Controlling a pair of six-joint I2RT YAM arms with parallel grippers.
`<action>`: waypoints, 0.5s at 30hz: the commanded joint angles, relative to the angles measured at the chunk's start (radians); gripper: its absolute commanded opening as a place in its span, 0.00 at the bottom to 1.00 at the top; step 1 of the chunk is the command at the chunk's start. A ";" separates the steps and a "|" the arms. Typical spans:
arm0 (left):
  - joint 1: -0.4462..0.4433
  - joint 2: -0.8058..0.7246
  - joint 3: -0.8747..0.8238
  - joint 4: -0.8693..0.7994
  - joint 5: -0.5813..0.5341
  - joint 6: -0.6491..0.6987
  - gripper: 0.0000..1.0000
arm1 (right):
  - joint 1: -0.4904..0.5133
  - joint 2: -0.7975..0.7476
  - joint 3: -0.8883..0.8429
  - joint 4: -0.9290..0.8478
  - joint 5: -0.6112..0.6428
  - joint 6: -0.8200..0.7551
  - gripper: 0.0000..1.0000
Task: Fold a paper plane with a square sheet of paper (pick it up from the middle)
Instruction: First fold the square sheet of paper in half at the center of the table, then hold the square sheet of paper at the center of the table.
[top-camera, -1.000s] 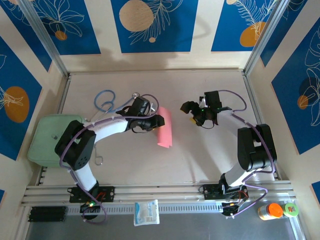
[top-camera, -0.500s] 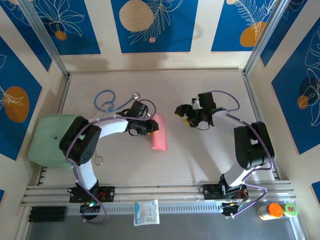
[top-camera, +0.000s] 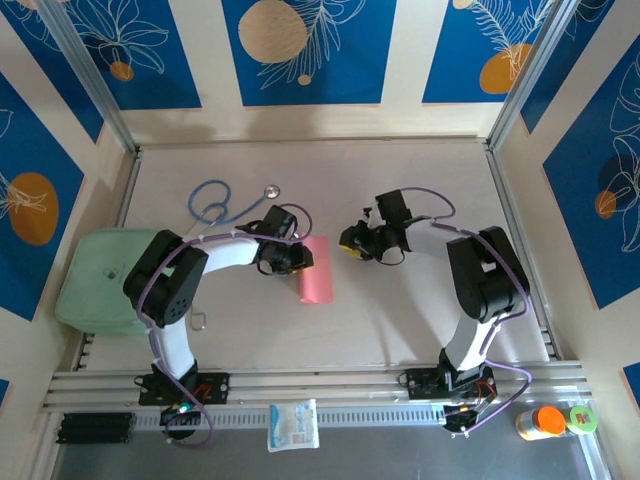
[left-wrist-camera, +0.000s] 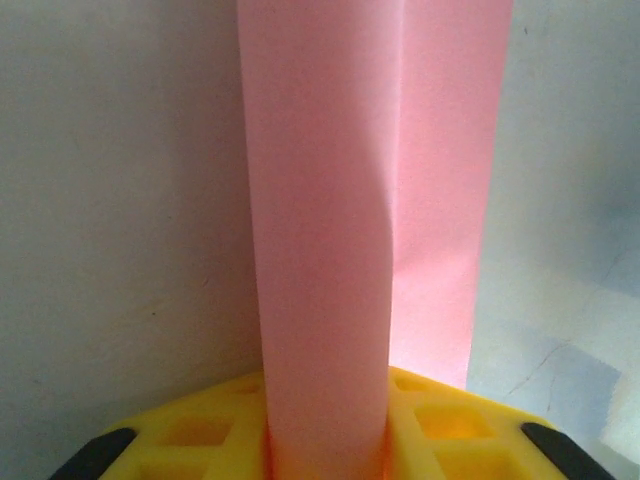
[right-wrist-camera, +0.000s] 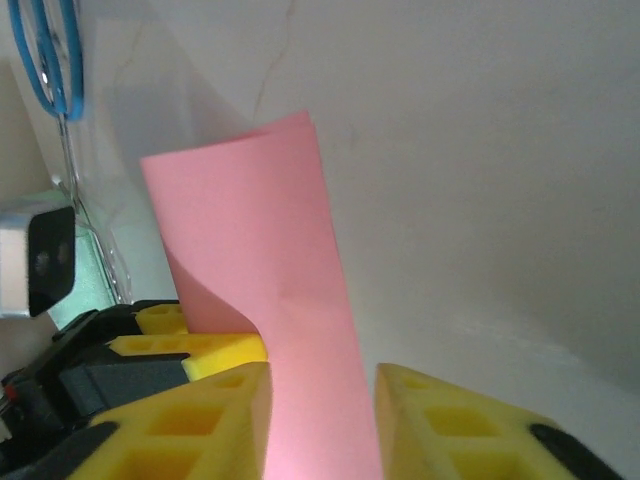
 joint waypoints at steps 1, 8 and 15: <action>0.005 0.011 0.001 -0.031 -0.039 -0.010 0.28 | 0.039 0.038 0.041 -0.002 -0.056 -0.009 0.27; 0.005 0.015 -0.001 -0.034 -0.040 -0.010 0.29 | 0.097 0.115 0.088 -0.031 -0.054 -0.012 0.16; 0.005 0.015 0.008 -0.050 -0.035 -0.006 0.30 | 0.110 0.186 0.115 -0.066 -0.021 -0.009 0.10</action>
